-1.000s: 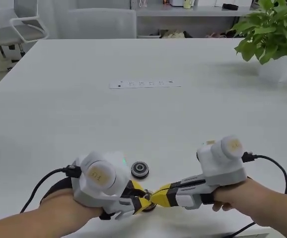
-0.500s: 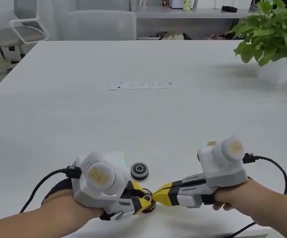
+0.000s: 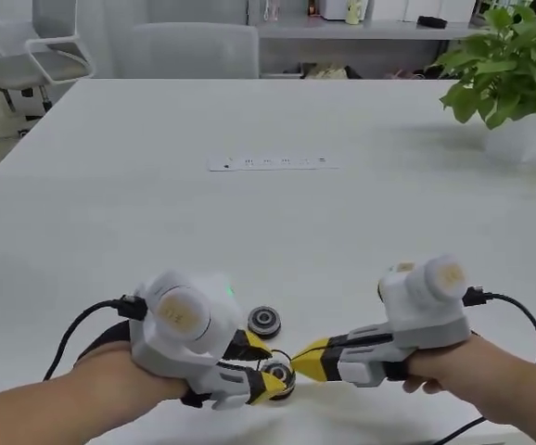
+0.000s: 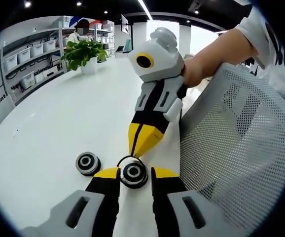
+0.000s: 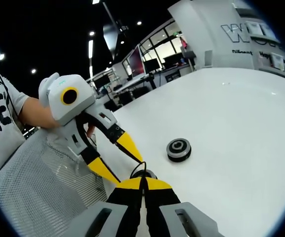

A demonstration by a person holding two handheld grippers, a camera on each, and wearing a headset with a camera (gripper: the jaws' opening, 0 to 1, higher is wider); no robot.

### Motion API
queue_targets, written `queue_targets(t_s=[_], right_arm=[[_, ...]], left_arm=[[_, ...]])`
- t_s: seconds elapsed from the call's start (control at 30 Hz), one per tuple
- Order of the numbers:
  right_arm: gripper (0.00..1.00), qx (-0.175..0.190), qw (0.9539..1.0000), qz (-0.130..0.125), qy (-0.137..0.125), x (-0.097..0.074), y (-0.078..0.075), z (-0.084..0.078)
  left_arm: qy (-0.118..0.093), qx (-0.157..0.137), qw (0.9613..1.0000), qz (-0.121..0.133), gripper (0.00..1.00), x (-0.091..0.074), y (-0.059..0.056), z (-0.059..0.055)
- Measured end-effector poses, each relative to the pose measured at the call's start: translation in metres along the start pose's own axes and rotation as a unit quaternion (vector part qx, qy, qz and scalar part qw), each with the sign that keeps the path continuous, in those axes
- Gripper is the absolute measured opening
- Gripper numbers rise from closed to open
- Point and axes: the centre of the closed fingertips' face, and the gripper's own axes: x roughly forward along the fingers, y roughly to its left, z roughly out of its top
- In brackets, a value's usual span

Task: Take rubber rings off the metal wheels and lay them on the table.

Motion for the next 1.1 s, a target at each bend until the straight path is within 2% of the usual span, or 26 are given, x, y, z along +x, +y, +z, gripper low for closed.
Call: queue_targets(t_s=[0.23, 0.4, 0.73, 1.1], right_arm=[[0.0, -0.002, 1.0, 0.001, -0.005, -0.002, 0.002, 0.006], [0.0, -0.004, 1.0, 0.003, -0.005, -0.003, 0.005, 0.009], [0.0, -0.019, 0.9997, 0.01, -0.009, -0.001, 0.012, 0.027], [0.0, -0.035, 0.9991, 0.023, -0.002, 0.012, 0.02, 0.037]], left_arm=[[-0.005, 0.004, 1.0, 0.004, 0.28, -0.016, 0.002, 0.0], [-0.011, -0.006, 0.9999, 0.008, 0.35, -0.028, 0.003, -0.001], [-0.024, -0.013, 0.9994, 0.019, 0.52, -0.05, 0.006, 0.001], [-0.023, -0.023, 0.9987, 0.038, 0.62, -0.073, 0.016, -0.012]])
